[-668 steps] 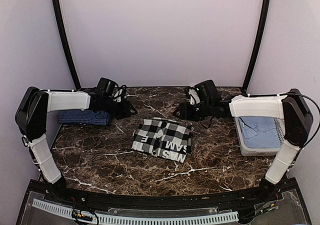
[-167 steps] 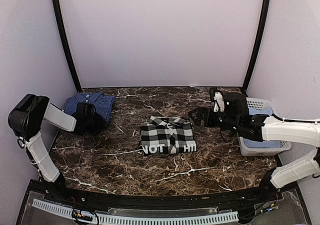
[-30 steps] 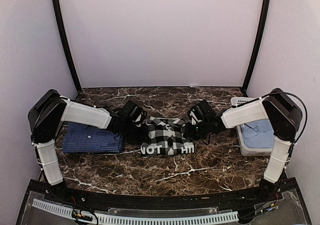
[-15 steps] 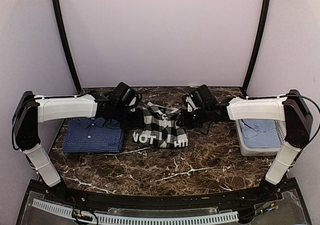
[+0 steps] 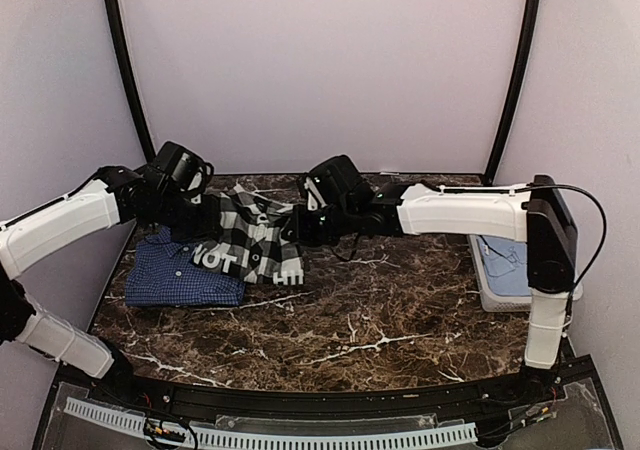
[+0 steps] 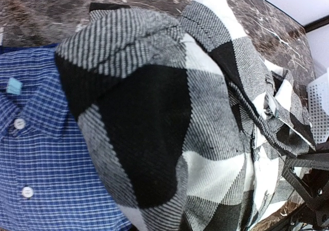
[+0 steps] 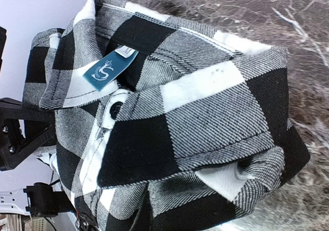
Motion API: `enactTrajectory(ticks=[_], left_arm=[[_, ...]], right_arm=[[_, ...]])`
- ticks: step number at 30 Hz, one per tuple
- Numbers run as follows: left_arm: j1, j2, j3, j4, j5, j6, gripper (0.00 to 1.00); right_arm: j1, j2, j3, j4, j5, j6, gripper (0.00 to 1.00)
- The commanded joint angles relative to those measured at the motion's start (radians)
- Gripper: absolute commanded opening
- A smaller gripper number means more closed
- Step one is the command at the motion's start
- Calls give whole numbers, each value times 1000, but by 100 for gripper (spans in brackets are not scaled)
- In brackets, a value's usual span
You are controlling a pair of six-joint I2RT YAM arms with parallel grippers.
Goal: Fold and stack the long sleeve shirts
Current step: Place the square-folded shirt on the square-folded shirt.
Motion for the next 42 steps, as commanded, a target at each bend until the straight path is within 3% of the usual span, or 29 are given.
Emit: enactTrajectory(ticks=[1, 11, 21, 26, 33, 37, 42], left_arm=[[98, -98, -50, -122, -83, 62, 0], [281, -133, -120, -212, -247, 150, 0], [418, -76, -185, -142, -288, 201, 0], [472, -21, -231, -82, -270, 185, 1], [555, 4, -276, -37, -251, 141, 58], [587, -49, -277, -40, -258, 134, 70], [619, -91, -243, -74, -233, 142, 72]], right_arm=[[61, 113, 146, 98, -36, 72, 0], [130, 405, 496, 144, -85, 151, 0], [133, 538, 573, 221, -121, 172, 0], [118, 586, 567, 274, -164, 167, 21], [91, 511, 436, 271, -178, 145, 47], [82, 441, 401, 198, -136, 83, 53], [73, 369, 362, 146, -98, 30, 53]])
